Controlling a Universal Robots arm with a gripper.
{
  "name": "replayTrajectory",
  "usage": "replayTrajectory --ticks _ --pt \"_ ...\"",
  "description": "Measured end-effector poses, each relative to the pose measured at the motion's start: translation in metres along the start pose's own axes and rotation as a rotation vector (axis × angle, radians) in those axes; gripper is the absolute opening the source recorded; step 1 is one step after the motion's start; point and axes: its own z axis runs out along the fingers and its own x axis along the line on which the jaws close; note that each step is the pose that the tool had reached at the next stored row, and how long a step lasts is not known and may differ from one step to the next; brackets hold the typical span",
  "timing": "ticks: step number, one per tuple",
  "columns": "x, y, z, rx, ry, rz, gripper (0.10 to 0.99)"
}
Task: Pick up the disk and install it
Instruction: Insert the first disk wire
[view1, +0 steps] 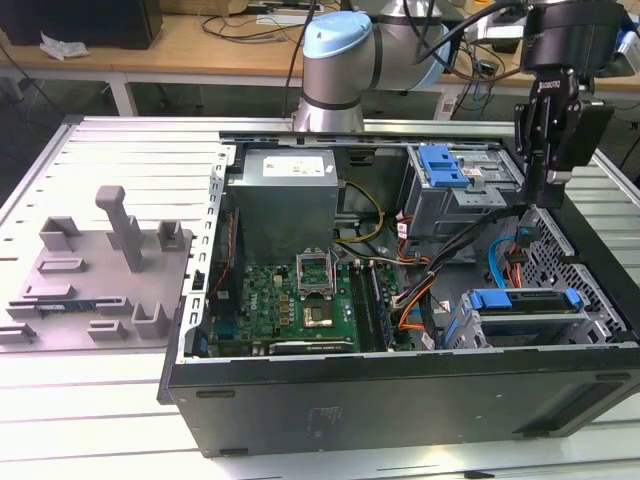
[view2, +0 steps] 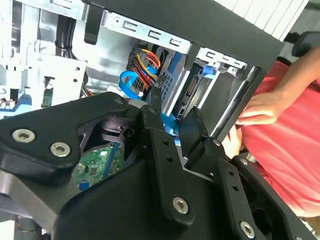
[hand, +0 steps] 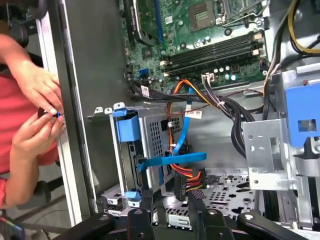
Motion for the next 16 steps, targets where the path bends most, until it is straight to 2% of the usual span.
replayTrajectory --ticks 4,5,8,9,13,16 --pt "-0.0014 0.0003 0.0026 -0.020 0.0044 0.040 0.412" --pt "-0.0022 0.0004 0.0037 -0.022 0.0090 0.046 0.412" --pt "-0.0059 0.0008 0.0052 -0.022 0.0207 0.049 0.412" --pt "-0.0081 0.0009 0.0065 -0.021 0.0276 0.050 0.412" --pt "-0.0122 0.0007 0.0138 -0.023 0.0322 0.049 0.412" --pt "-0.0126 -0.0007 0.0152 -0.024 0.0322 0.038 0.412"
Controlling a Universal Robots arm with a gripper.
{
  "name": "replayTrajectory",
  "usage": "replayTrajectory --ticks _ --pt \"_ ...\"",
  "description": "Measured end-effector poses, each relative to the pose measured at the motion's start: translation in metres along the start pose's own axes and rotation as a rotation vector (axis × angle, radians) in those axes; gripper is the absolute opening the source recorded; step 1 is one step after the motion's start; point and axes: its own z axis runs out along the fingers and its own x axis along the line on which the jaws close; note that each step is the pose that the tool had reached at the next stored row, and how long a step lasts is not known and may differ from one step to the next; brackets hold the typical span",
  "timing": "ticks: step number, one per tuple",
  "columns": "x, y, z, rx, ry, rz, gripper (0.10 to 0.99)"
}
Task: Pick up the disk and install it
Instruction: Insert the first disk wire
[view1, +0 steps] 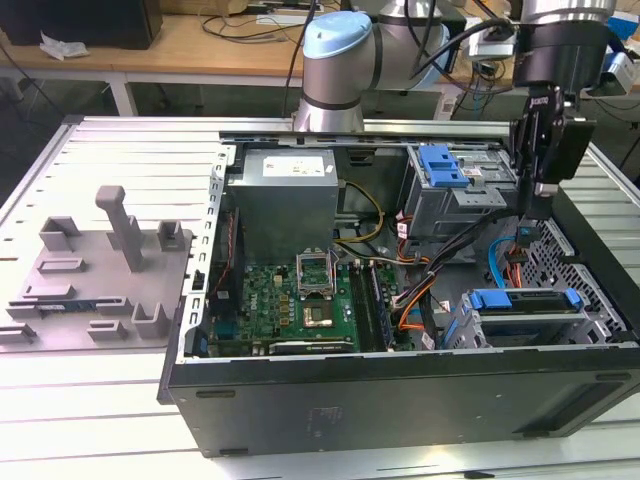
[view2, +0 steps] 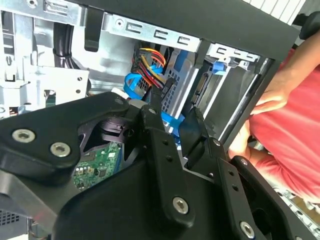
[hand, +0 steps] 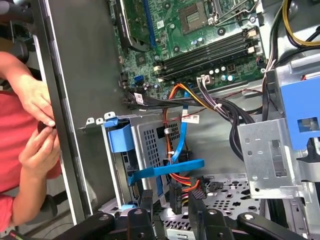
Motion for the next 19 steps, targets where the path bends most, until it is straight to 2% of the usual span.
replayTrajectory --ticks 4,10,15,19 --pt "-0.0011 -0.0006 0.0018 0.006 -0.0005 -0.033 0.412" --pt "-0.0036 -0.0007 0.0060 -0.017 0.0043 -0.052 0.412" --pt "-0.0069 -0.0071 0.0085 -0.020 0.0053 -0.054 0.412" --pt "-0.0104 -0.0066 0.0124 -0.019 0.0180 -0.055 0.412"
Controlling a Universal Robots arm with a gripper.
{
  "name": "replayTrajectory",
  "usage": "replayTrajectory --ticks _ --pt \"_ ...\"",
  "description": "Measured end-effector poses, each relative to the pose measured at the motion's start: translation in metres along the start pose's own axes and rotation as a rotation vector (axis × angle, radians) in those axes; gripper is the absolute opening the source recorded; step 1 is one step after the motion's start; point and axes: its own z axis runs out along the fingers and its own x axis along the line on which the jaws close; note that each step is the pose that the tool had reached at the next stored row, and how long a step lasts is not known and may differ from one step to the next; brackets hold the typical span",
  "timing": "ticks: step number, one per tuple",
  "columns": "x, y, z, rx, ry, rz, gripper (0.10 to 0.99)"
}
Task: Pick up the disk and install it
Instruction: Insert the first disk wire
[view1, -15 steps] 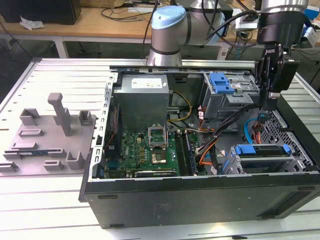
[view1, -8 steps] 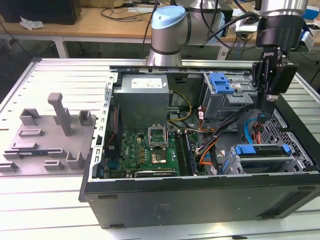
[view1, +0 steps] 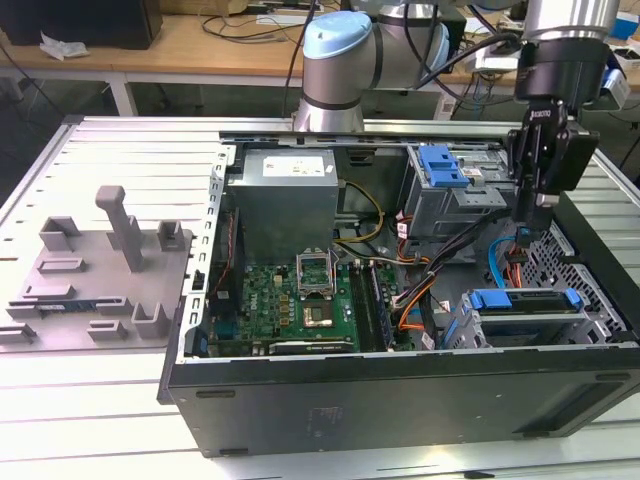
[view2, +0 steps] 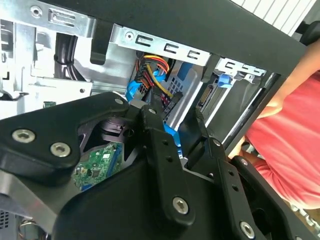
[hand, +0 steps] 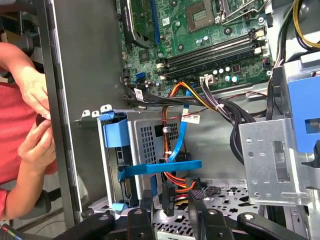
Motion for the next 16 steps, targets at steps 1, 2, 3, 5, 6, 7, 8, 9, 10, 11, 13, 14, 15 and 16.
replayTrajectory --ticks 1,2,3,5,6,7,8,9,10,11,13,14,15,16 --pt "-0.0004 0.0000 0.0002 0.000 0.0023 0.000 0.412" --pt "-0.0015 0.0002 0.0000 0.000 0.0076 -0.001 0.412" --pt "-0.0023 0.0003 -0.0002 0.000 0.0125 -0.001 0.412" --pt "-0.0034 0.0005 -0.0004 0.000 0.0230 -0.001 0.329" --pt "-0.0037 0.0006 -0.0004 -0.001 0.0269 -0.002 0.329" --pt "-0.0039 0.0006 -0.0004 -0.001 0.0307 -0.002 0.329" --pt "-0.0042 0.0007 -0.0003 -0.002 0.0347 -0.003 0.259" --pt "-0.0045 0.0006 0.0001 -0.004 0.0438 -0.005 0.259" --pt "-0.0048 0.0007 0.0006 -0.006 0.0523 -0.006 0.259" --pt "-0.0052 0.0006 0.0012 -0.007 0.0613 -0.008 0.259" --pt "-0.0054 0.0005 0.0014 -0.006 0.0678 -0.009 0.259" --pt "-0.0057 0.0004 0.0016 -0.004 0.0719 -0.011 0.259" --pt "-0.0061 0.0004 0.0016 -0.003 0.0749 -0.013 0.259" --pt "-0.0067 0.0005 0.0018 -0.001 0.0784 -0.014 0.259"
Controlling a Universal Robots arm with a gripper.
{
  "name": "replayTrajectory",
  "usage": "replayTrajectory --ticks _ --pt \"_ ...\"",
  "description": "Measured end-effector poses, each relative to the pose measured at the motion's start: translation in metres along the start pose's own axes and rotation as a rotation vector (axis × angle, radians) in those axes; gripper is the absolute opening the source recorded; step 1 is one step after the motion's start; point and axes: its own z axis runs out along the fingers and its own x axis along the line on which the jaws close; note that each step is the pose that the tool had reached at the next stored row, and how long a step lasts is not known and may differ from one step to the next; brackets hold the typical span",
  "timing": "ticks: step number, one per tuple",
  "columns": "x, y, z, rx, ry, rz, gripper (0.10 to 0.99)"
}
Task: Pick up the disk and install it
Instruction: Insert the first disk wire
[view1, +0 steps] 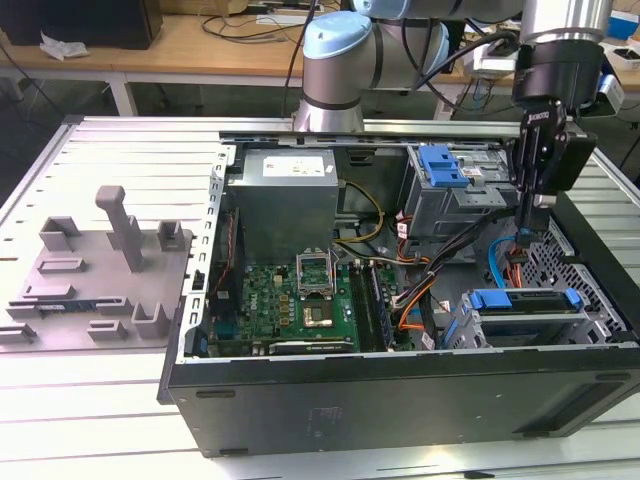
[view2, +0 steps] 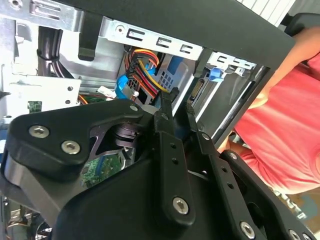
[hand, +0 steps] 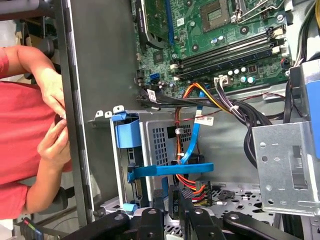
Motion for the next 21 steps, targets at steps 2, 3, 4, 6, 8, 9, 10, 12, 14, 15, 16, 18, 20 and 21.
replayTrajectory --ticks 2,3,4,6,8,9,10,12,14,15,16,18,20,21 --pt "-0.0018 0.0003 -0.0002 0.010 0.0036 -0.012 0.259" --pt "-0.0020 0.0003 -0.0002 0.013 0.0036 -0.017 0.259" --pt "-0.0022 0.0002 0.0000 0.015 0.0041 -0.019 0.259" --pt "-0.0029 0.0004 0.0010 0.016 0.0076 -0.020 0.259" --pt "-0.0039 0.0009 0.0025 0.016 0.0121 -0.019 0.259" --pt "-0.0047 0.0012 0.0034 0.017 0.0151 -0.019 0.259" --pt "-0.0050 0.0014 0.0038 0.017 0.0164 -0.019 0.259" --pt "-0.0061 0.0017 0.0041 0.017 0.0203 -0.019 0.259" --pt "-0.0087 0.0025 0.0028 0.018 0.0245 -0.019 0.259" --pt "-0.0104 0.0028 0.0018 0.018 0.0288 -0.019 0.259" --pt "-0.0111 0.0029 0.0017 0.019 0.0310 -0.019 0.259" --pt "-0.0120 0.0031 0.0020 0.019 0.0357 -0.018 0.259" --pt "-0.0129 0.0031 0.0032 0.020 0.0410 -0.018 0.259" --pt "-0.0132 0.0031 0.0037 0.020 0.0427 -0.018 0.259"
